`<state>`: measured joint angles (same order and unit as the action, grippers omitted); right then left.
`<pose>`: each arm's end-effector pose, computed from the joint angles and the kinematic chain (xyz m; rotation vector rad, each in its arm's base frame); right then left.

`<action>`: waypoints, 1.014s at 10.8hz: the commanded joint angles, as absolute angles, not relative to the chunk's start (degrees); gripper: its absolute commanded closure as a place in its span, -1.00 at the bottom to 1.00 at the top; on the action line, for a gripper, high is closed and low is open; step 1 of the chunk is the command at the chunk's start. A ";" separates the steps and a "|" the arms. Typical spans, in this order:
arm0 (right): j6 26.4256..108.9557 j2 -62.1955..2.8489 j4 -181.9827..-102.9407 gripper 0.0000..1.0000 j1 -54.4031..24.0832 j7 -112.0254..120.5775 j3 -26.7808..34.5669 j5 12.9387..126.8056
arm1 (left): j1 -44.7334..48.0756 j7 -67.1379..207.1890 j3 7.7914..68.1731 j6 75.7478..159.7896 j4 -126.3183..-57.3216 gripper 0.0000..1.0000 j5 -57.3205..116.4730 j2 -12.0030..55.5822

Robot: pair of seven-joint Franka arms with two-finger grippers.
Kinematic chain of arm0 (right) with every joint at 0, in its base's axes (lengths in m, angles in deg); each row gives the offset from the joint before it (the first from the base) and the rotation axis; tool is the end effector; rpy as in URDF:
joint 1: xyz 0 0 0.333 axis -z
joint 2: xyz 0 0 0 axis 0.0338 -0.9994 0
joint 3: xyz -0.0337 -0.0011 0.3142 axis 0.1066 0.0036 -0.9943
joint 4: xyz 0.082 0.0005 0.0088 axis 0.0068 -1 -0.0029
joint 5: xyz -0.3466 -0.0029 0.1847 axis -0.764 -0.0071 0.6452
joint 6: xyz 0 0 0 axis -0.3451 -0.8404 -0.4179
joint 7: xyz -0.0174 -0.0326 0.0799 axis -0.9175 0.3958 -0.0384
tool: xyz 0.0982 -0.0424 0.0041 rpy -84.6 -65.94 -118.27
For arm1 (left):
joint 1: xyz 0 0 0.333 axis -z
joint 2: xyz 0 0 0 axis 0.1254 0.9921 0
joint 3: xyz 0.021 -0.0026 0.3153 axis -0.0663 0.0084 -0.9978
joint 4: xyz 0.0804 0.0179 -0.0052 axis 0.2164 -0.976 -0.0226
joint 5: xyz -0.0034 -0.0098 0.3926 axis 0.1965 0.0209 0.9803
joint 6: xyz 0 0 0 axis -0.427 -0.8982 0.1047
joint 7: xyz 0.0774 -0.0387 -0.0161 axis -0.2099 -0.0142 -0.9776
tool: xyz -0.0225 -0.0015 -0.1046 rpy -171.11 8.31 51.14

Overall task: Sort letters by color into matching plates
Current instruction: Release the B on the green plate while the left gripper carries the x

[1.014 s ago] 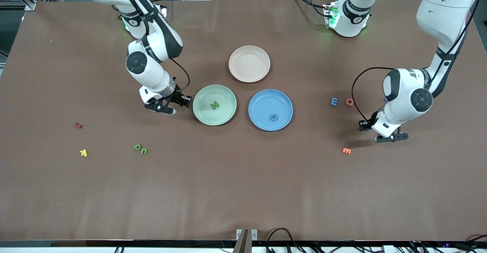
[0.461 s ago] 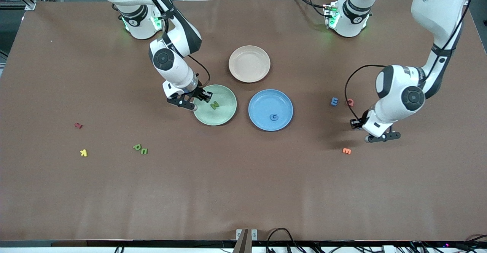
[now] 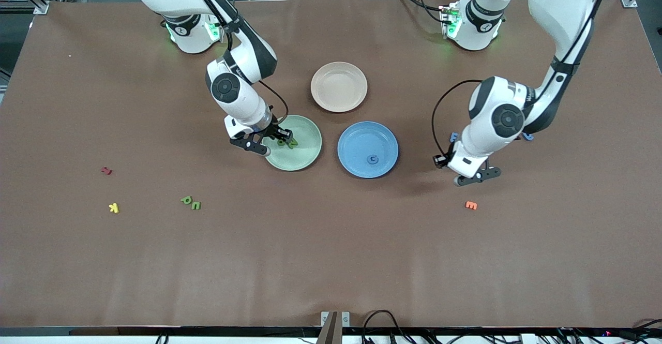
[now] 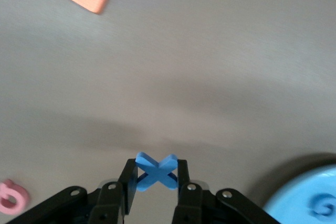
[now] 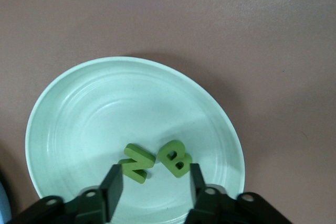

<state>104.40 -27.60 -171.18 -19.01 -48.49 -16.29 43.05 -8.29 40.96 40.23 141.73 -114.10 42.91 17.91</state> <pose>0.4535 0.3215 0.2144 -2.9108 0.5661 0.1119 0.5412 -0.1894 0.2383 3.0532 0.3741 -0.0868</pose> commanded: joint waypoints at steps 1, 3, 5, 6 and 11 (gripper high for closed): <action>103.42 -27.66 -170.35 -1.00 -18.63 -49.18 -15.80 41.65 | -2.48 38.43 39.00 140.35 -113.31 1.00 41.03 16.65; 103.24 -27.48 -170.35 -1.00 -15.83 -48.22 -15.79 40.33 | 3.49 31.94 36.71 140.18 -111.82 1.00 38.66 16.91; 103.24 -27.57 -170.35 -1.00 -12.32 -46.12 -15.79 38.22 | 5.70 28.78 36.62 140.18 -110.68 1.00 38.04 17.35; 103.24 -27.57 -170.27 -1.00 -9.78 -44.02 -15.79 38.04 | 7.63 26.66 36.18 140.26 -110.15 1.00 38.04 17.87; 98.08 -28.35 -167.03 -1.00 0.95 -35.48 -15.27 31.47 | 15.71 20.24 32.85 140.26 -107.16 1.00 37.95 19.89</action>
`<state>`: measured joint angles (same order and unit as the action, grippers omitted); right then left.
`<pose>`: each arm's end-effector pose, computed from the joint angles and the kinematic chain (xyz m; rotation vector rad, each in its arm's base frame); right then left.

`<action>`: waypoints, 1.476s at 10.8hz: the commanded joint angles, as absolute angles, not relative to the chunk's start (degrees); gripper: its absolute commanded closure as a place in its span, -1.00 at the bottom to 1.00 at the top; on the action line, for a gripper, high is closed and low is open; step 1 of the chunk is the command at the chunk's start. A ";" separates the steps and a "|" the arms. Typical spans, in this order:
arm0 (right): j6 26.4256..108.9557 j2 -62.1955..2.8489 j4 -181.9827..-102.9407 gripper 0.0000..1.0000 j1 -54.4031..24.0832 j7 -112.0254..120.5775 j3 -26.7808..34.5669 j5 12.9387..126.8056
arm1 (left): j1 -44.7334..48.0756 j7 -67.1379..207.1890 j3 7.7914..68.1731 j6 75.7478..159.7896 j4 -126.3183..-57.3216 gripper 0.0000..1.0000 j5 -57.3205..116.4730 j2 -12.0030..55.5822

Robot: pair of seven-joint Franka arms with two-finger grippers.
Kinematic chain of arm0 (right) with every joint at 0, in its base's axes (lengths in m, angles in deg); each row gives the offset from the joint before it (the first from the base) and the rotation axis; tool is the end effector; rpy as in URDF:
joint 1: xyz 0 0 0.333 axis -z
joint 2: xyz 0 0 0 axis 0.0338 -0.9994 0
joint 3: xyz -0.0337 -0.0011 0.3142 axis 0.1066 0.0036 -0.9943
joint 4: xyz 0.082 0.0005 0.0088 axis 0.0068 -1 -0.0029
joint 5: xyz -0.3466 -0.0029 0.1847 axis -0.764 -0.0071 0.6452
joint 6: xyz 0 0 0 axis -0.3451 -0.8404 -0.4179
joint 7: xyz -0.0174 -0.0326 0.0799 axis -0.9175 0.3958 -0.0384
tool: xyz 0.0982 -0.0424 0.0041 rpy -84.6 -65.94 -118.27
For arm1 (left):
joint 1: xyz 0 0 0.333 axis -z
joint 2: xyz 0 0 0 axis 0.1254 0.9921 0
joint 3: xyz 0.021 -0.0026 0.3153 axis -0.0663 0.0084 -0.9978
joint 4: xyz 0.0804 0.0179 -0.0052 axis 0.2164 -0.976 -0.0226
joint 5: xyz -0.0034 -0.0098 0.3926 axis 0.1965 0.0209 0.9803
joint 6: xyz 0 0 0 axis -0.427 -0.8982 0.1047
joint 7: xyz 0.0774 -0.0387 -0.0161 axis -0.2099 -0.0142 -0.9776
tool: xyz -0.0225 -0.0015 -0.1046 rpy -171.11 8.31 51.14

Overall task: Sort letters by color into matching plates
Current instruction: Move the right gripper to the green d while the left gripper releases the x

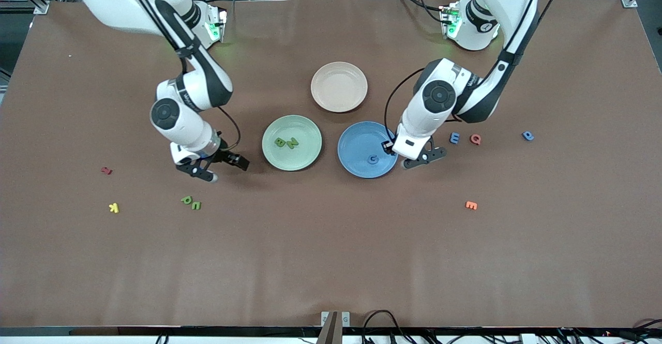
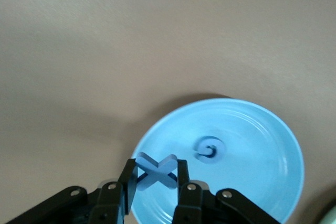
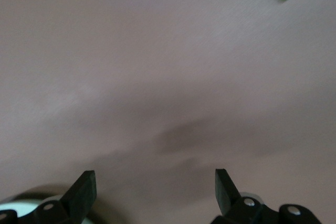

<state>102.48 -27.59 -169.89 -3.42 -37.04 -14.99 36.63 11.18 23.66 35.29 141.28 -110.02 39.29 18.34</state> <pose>0.5315 0.1802 0.2190 -2.9593 0.5666 0.0137 0.4966 -0.3297 0.2556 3.0133 0.5177 -0.0722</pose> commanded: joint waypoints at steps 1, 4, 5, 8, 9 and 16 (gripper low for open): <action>96.49 -29.14 -165.53 -1.00 2.10 -35.47 -14.83 29.44 | 16.35 18.92 32.67 140.18 -106.03 1.00 38.04 21.03; 96.30 -34.23 -160.44 -1.00 3.87 -35.73 -13.51 25.48 | 18.19 17.23 32.66 140.26 -104.44 1.00 38.39 22.71; 96.30 -35.81 -158.51 -1.00 3.70 -35.74 -13.07 25.47 | 18.28 17.50 32.66 140.26 -104.17 1.00 38.57 23.06; 96.30 -38.72 -154.63 -1.00 3.96 -35.65 -11.76 24.16 | 18.20 16.89 32.58 140.26 -101.97 -0.99 38.21 24.38; 96.30 -39.16 -154.19 -1.00 4.05 -35.56 -11.40 24.06 | 18.02 16.71 32.58 140.18 -101.97 -1.00 38.13 24.21; 96.47 -40.66 -152.51 -1.00 6.59 -34.95 -10.52 21.60 | 13.90 18.72 33.28 135.18 -101.88 -1.00 39.09 21.49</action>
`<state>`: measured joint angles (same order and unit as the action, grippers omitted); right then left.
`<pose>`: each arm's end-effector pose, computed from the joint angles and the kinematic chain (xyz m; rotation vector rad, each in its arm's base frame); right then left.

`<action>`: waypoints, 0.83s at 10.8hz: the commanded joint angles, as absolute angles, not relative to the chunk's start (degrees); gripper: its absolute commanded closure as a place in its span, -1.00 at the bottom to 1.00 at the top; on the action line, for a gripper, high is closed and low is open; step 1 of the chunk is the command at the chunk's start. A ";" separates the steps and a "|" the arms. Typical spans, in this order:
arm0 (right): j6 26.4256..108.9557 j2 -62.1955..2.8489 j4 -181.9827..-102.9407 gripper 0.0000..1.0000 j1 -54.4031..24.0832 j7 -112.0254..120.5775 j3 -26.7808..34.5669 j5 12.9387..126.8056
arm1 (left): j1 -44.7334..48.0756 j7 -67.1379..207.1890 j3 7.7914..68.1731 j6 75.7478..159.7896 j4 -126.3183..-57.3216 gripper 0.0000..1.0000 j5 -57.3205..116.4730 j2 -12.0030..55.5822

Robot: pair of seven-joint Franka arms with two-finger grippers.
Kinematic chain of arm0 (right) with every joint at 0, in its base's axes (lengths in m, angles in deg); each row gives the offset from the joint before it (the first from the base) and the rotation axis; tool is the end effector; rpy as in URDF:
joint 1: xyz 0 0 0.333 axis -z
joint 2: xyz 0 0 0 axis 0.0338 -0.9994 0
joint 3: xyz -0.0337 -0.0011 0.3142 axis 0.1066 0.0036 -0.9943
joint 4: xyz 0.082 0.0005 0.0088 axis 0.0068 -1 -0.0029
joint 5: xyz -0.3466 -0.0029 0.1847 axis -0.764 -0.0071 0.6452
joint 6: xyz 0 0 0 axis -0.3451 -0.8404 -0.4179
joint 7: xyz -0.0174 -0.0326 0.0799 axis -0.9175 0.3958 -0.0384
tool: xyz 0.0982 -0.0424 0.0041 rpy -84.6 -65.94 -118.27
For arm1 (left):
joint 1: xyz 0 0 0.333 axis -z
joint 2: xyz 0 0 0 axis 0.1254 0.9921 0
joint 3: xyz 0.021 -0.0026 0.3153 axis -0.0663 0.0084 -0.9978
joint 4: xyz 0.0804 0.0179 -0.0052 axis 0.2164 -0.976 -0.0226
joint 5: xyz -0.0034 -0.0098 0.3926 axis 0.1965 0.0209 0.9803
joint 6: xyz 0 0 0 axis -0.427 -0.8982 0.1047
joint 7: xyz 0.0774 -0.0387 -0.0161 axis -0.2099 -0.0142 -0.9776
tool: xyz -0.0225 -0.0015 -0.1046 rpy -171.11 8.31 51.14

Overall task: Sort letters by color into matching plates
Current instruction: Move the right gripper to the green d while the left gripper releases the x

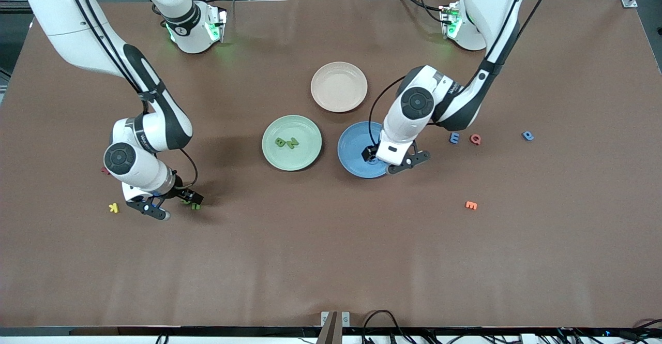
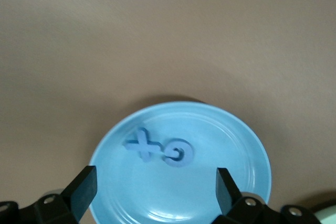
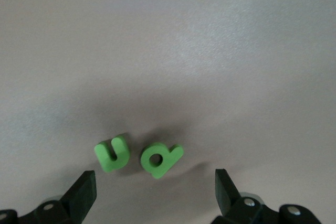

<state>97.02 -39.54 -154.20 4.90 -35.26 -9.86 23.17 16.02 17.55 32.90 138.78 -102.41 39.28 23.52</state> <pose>0.6233 0.0567 0.1873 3.0689 -0.6147 0.0455 0.5102 -0.3672 0.2493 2.9967 0.6234 -0.0883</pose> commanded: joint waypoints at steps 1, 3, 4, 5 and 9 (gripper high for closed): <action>96.47 -40.66 -152.34 -1.00 7.29 -34.77 -10.61 20.73 | 12.41 19.95 33.89 134.73 -101.88 -1.00 39.10 21.05; 96.56 -40.75 -152.34 -1.00 8.18 -34.68 -10.61 19.58 | 9.24 23.19 34.77 133.85 -101.97 -1.00 39.10 20.69; 96.74 -41.10 -152.34 -1.00 8.18 -34.68 -10.61 19.49 | 6.27 26.52 35.38 133.85 -102.14 -1.00 39.27 20.43; 97.00 -41.54 -152.34 -1.00 8.18 -34.68 -10.61 19.14 | 2.76 31.17 37.39 133.24 -102.41 -1.00 39.53 20.25; 97.09 -42.07 -152.60 -1.00 8.27 -34.86 -10.61 17.91 | -5.95 42.33 38.99 127.88 -102.59 -1.00 39.97 18.32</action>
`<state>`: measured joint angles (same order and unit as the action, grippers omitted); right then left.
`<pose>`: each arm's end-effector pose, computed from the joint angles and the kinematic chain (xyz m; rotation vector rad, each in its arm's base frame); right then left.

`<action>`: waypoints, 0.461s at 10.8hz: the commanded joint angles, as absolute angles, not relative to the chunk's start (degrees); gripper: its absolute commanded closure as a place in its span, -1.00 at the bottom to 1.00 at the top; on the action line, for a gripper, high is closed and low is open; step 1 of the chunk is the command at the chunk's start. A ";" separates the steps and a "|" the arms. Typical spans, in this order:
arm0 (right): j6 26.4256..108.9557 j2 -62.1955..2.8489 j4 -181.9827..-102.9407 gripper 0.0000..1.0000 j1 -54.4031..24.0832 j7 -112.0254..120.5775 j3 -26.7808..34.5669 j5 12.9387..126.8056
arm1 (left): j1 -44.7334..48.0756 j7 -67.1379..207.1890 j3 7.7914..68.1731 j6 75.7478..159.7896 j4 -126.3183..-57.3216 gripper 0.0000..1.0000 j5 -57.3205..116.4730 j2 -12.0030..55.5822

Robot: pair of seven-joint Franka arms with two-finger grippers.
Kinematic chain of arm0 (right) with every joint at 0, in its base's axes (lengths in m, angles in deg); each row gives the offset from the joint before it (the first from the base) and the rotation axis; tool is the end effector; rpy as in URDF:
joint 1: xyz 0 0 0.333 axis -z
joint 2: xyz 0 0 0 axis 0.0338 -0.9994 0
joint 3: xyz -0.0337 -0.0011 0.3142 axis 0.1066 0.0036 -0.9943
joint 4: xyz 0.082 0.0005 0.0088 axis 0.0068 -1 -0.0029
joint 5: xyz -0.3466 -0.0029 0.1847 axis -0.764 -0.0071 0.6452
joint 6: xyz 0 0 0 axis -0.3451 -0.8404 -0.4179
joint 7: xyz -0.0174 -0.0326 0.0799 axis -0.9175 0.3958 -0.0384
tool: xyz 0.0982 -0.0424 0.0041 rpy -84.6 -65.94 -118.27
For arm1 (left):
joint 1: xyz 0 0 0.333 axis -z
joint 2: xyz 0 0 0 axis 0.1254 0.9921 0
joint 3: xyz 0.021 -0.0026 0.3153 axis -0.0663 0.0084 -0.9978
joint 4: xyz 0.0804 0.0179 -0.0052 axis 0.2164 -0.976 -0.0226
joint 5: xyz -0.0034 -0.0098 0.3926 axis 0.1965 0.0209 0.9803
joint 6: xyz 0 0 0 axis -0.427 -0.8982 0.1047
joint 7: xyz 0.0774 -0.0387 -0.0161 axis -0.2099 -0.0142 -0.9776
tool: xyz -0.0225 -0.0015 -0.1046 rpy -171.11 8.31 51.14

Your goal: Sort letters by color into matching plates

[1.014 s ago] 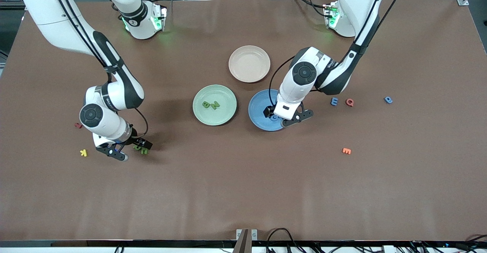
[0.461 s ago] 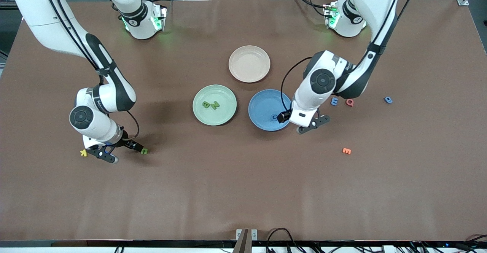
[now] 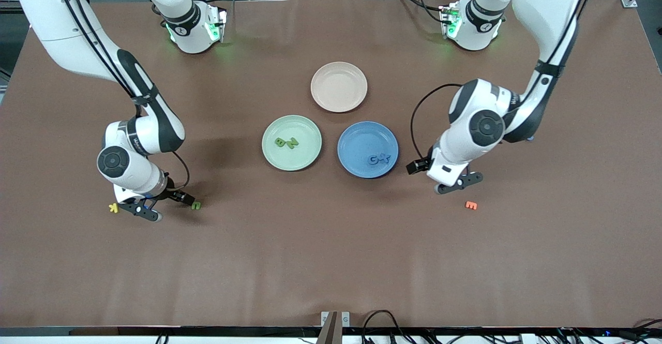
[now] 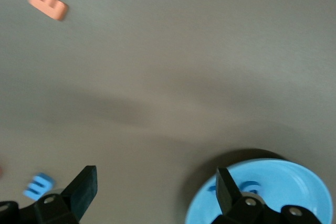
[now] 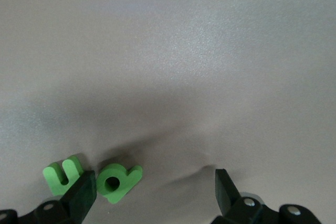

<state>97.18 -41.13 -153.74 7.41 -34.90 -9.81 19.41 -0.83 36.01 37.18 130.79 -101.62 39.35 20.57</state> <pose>0.6241 0.0298 0.1734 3.0371 -0.5849 0.0391 0.5728 -0.2421 0.2793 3.0305 0.4648 -0.1548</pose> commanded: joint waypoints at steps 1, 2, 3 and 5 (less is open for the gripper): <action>97.09 -42.07 -152.60 -1.00 8.18 -34.86 -10.61 17.91 | -7.71 44.64 39.34 127.35 -103.11 -1.00 40.06 17.79; 97.09 -42.16 -152.60 -1.00 8.18 -34.86 -10.61 17.91 | -9.21 46.23 39.34 127.34 -104.16 -1.00 42.50 16.92; 97.09 -42.50 -152.51 -1.00 8.18 -34.86 -10.52 17.65 | -10.53 46.76 39.43 127.34 -104.69 -1.00 43.83 16.39; 97.53 -42.60 -152.51 -1.00 8.27 -34.86 -10.52 17.12 | -12.29 47.12 39.34 127.34 -105.22 -1.00 44.54 16.21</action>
